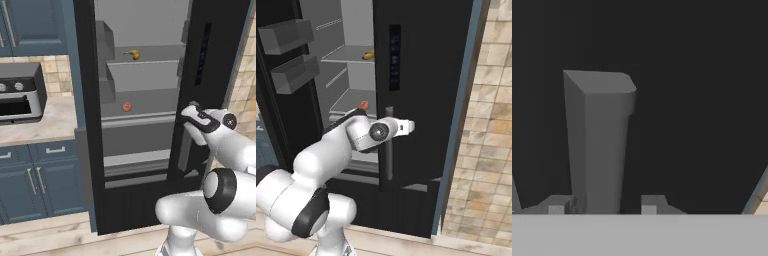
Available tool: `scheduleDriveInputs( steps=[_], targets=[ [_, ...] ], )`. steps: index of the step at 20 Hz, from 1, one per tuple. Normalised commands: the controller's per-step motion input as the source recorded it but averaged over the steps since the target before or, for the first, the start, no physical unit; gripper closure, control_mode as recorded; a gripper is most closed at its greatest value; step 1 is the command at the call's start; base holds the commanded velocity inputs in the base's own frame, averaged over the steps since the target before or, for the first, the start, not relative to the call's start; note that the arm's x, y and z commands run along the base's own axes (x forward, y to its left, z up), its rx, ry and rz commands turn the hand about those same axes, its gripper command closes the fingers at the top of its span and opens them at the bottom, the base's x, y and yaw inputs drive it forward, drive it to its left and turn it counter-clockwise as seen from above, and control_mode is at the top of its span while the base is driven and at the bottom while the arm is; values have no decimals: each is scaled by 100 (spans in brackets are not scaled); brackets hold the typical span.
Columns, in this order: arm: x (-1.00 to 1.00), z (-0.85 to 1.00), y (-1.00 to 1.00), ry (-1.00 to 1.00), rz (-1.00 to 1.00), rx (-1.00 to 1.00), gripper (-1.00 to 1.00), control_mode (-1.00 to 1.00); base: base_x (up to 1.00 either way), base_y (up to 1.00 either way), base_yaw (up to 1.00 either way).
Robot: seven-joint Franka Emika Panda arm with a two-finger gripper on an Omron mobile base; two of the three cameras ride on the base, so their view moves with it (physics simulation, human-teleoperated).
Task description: Retrieve the banana and peach from the fridge and place them into the bowl on the dining table.
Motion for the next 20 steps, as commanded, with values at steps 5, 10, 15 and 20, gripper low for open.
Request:
scheduleDriveInputs(
  steps=[5,10,15,20],
  targets=[
    [-94,66,-97,26,-7,0,100,-100,0,0,0],
    [-90,67,-92,27,-5,-2,100,-100,0,0,0],
    [-93,30,-63,-3,0,0,-100,-100,0,0,0],
    [-75,24,12,-14,0,-2,-100,-100,0,0,0]
  ],
)
